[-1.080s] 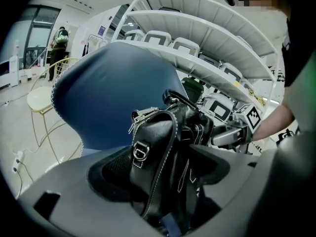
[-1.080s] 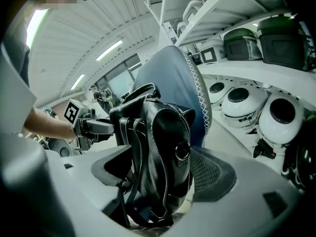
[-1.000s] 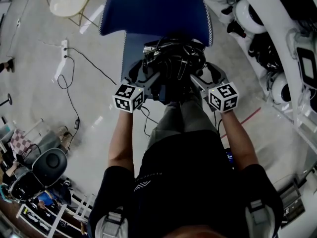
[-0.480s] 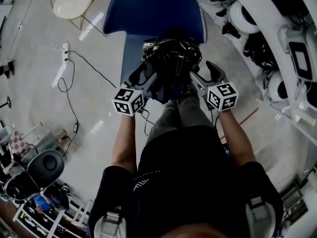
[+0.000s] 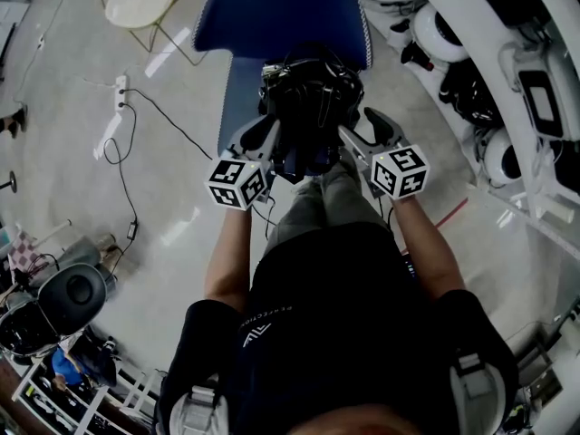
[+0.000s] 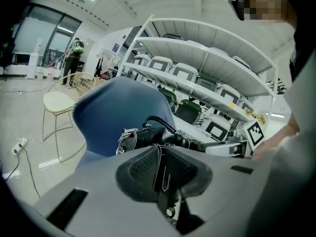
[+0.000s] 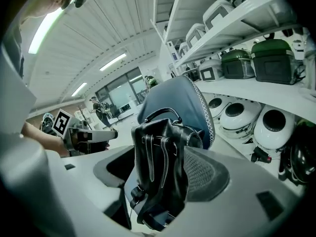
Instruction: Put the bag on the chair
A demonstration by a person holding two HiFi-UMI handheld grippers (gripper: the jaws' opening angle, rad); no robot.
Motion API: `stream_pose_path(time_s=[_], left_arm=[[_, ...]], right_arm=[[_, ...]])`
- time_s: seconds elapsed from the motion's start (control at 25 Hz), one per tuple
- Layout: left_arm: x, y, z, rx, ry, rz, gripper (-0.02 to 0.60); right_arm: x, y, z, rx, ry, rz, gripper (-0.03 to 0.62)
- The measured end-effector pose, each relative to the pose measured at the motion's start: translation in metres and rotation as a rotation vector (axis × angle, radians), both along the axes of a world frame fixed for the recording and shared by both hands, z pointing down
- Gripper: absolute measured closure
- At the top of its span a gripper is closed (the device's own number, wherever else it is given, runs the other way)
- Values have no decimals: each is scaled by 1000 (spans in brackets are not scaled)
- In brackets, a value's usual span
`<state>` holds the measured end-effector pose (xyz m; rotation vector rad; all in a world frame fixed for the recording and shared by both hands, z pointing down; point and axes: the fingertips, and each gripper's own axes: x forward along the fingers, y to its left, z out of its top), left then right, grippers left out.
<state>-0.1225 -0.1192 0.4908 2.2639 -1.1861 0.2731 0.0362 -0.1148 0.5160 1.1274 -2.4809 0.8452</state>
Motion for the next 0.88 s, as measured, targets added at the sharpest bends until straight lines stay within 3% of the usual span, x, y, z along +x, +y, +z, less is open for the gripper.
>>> stream_pose_path(time_s=[0.2,0.6,0.88], left_arm=[[10,17,-9,19,-21,34,543],[18,40,-28,61,-20,48,552],[24,59,-41,66,4,54,554]], right_arm=[[-17,18,-11,13,-29,-28,295],[-27,35,-38,54,-62,38,495],[-33,52,-52,67,-64,37,527]])
